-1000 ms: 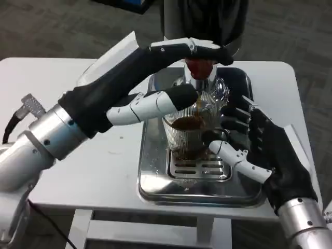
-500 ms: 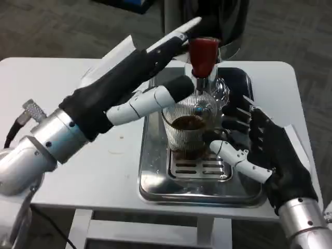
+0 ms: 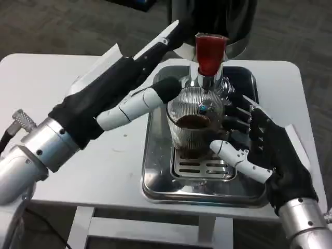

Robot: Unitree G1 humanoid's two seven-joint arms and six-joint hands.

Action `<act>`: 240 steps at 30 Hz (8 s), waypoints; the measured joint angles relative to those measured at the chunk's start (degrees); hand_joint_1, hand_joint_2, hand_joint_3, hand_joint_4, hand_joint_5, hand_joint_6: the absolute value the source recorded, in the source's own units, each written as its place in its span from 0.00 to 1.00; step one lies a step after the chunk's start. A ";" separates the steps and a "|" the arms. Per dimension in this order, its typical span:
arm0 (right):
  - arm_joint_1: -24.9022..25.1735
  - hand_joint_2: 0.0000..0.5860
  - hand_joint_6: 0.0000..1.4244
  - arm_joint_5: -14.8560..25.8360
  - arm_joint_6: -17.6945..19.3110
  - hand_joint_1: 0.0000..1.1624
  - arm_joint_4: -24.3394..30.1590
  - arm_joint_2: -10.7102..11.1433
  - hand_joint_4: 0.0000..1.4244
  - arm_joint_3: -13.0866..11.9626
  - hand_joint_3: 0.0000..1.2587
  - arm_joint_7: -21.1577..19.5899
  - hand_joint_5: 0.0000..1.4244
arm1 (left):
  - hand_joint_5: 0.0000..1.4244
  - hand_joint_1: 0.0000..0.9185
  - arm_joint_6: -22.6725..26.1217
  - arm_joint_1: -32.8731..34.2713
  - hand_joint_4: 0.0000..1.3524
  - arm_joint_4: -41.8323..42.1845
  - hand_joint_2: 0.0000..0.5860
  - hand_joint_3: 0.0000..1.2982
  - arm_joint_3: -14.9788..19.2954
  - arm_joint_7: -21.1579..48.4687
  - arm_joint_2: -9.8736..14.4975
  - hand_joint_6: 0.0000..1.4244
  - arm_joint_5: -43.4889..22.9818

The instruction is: Grasp the cup under the faucet to collect the drink, then remove the cup.

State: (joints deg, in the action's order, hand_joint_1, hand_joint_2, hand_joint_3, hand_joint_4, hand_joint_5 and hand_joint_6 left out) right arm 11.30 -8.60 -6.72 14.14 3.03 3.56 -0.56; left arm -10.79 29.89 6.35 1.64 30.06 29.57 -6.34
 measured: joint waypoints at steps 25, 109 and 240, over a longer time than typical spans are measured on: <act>-0.21 0.31 0.21 0.00 0.44 0.63 0.00 -0.17 0.17 0.46 0.15 0.00 0.20 | 0.00 0.00 5.95 -18.36 0.00 12.70 0.07 0.00 13.15 -0.43 7.60 0.00 2.18; 10.37 0.24 0.11 -9.88 8.47 0.65 -16.11 -0.59 0.16 4.45 0.03 -6.60 0.16 | 0.00 0.00 -4.47 -30.97 0.00 4.98 0.07 0.00 17.06 -0.64 10.31 0.00 11.06; -18.15 0.33 0.71 -21.39 12.34 0.67 15.13 -4.92 0.52 15.97 0.54 -10.78 0.64 | 0.00 0.00 -10.79 -35.60 0.00 14.61 0.07 0.00 20.13 -1.76 11.58 0.00 15.40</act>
State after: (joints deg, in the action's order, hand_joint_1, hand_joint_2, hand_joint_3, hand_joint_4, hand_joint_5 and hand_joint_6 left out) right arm -6.85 -29.99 5.63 29.27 -1.89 19.53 -11.35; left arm -21.58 -5.72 20.96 21.77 28.30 41.15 9.06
